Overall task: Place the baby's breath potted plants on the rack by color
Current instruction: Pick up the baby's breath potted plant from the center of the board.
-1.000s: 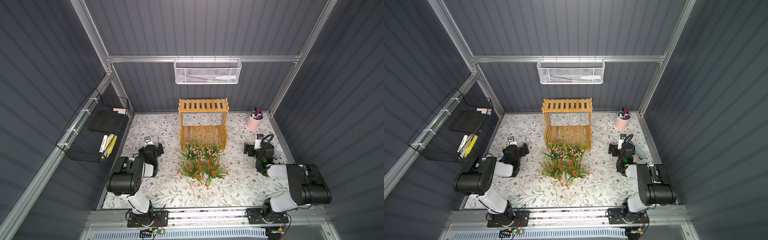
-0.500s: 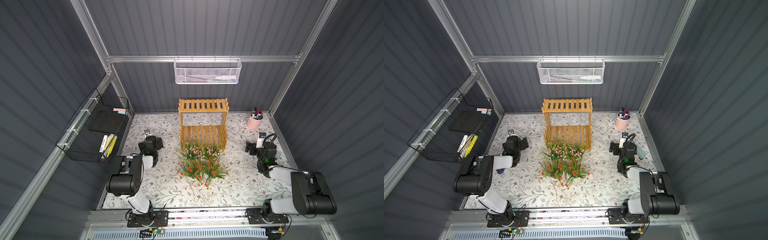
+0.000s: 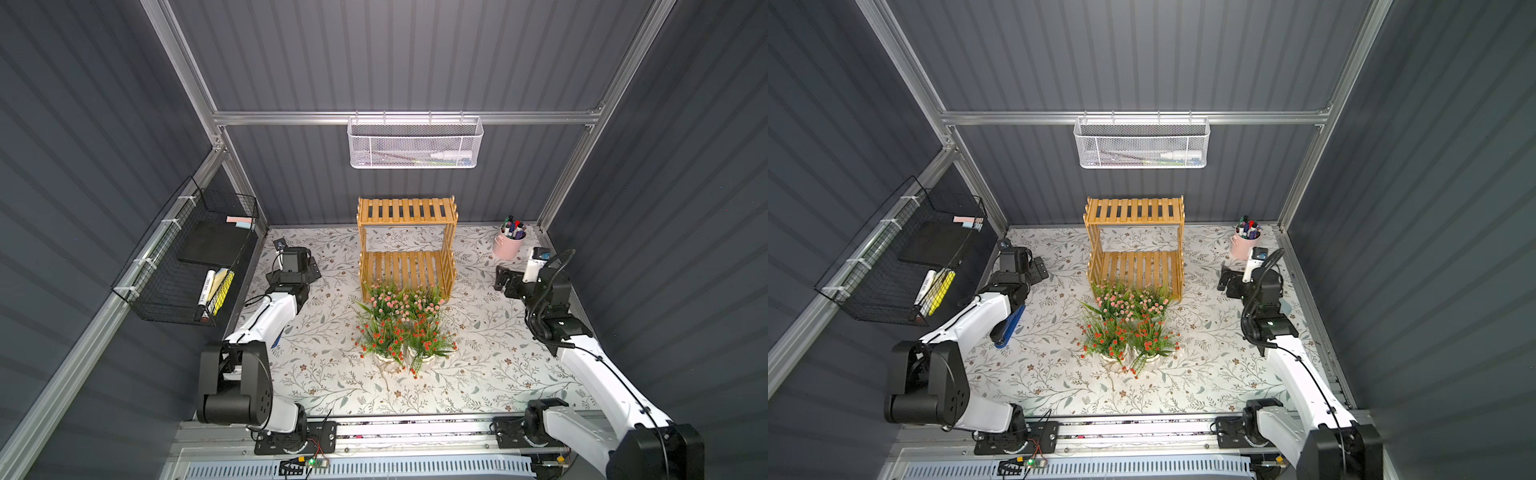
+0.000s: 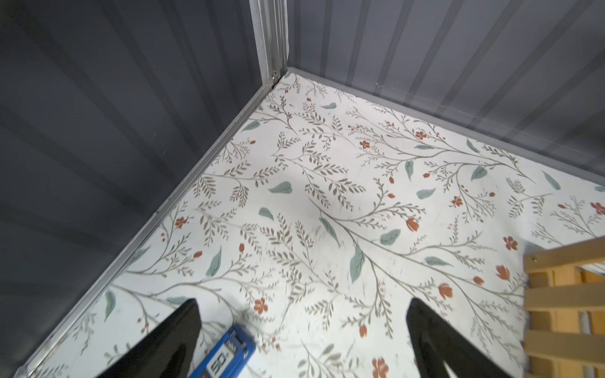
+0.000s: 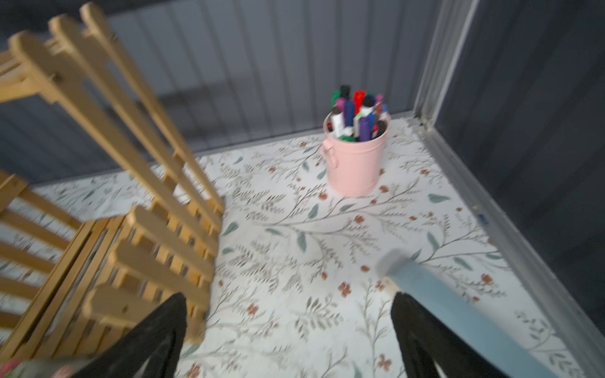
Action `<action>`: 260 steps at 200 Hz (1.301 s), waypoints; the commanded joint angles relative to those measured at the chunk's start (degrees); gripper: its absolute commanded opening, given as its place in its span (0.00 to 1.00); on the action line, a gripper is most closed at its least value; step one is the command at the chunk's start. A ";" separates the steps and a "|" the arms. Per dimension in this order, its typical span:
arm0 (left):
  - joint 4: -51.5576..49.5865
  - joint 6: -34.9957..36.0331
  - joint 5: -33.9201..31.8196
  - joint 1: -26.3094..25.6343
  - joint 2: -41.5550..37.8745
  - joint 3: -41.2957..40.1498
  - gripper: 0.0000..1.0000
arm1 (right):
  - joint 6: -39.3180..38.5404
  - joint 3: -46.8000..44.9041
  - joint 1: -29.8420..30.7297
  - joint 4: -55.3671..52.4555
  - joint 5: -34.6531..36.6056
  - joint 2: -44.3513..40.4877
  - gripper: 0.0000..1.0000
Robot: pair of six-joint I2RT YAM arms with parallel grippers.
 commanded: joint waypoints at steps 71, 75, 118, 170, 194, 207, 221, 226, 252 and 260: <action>-17.75 -3.64 12.86 -10.85 -15.85 -0.63 0.99 | 11.23 5.75 38.83 -39.69 12.99 -14.34 0.96; -17.70 -3.57 13.41 -10.91 -16.49 -0.87 0.99 | 12.01 6.00 40.64 -40.59 13.69 -14.26 0.96; -18.32 -3.03 13.73 -11.07 -19.98 -2.09 0.99 | 20.88 8.38 59.09 -47.46 20.87 -9.06 0.99; -17.95 -0.29 25.35 -11.04 -21.07 -3.59 0.99 | 28.72 1.80 68.91 -45.55 19.25 -8.75 0.99; -18.81 -0.20 29.56 -11.09 -22.62 -4.79 0.99 | 27.53 -3.16 69.68 -37.30 16.97 -8.25 0.99; -18.93 -0.47 31.14 -11.18 -24.11 -5.58 1.00 | 25.87 -5.07 69.68 -33.03 16.58 -7.05 0.99; -18.89 -0.99 31.87 -11.18 -25.74 -6.45 0.99 | 26.04 -6.49 69.68 -30.22 19.19 -5.69 0.99; -19.07 -1.20 31.68 -11.18 -26.17 -6.63 0.99 | 26.32 -6.86 69.68 -29.35 20.24 -5.33 0.99; -19.94 -2.08 31.35 -11.18 -27.36 -7.71 0.99 | 20.70 -9.47 69.68 -20.51 20.68 -4.22 0.99; -20.02 -2.44 31.19 -11.18 -27.59 -8.01 0.99 | 19.39 -10.17 69.69 -18.32 21.18 -3.98 0.99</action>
